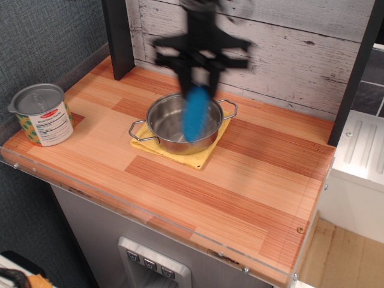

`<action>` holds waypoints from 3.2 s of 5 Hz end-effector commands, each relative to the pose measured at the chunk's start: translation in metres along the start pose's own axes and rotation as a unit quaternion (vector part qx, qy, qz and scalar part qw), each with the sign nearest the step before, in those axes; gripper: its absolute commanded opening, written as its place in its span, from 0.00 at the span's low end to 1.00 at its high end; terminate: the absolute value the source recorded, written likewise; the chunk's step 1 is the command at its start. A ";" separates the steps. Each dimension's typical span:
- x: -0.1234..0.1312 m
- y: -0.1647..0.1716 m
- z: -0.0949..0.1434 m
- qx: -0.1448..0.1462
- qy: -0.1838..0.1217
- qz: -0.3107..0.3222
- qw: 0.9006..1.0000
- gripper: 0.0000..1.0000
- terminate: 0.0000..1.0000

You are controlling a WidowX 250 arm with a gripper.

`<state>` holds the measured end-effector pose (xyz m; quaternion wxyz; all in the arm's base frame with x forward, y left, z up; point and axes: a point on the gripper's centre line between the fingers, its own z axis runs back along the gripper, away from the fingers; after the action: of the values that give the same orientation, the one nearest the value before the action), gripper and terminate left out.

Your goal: Move the spatula and keep it center of pot and container

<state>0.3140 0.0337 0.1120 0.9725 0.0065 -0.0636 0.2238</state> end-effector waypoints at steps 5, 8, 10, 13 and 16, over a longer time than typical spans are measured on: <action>0.072 0.104 -0.053 0.038 -0.058 0.037 0.997 0.00 0.00; 0.076 0.111 -0.082 0.038 -0.078 0.054 0.995 0.00 0.00; 0.078 0.116 -0.075 0.016 -0.063 0.033 0.997 1.00 0.00; 0.082 0.101 -0.022 0.042 -0.091 0.032 0.994 1.00 0.00; 0.059 0.034 0.029 0.024 -0.074 -0.070 0.995 1.00 0.00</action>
<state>0.3596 0.0876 0.1242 0.9821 0.0471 -0.0951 0.1554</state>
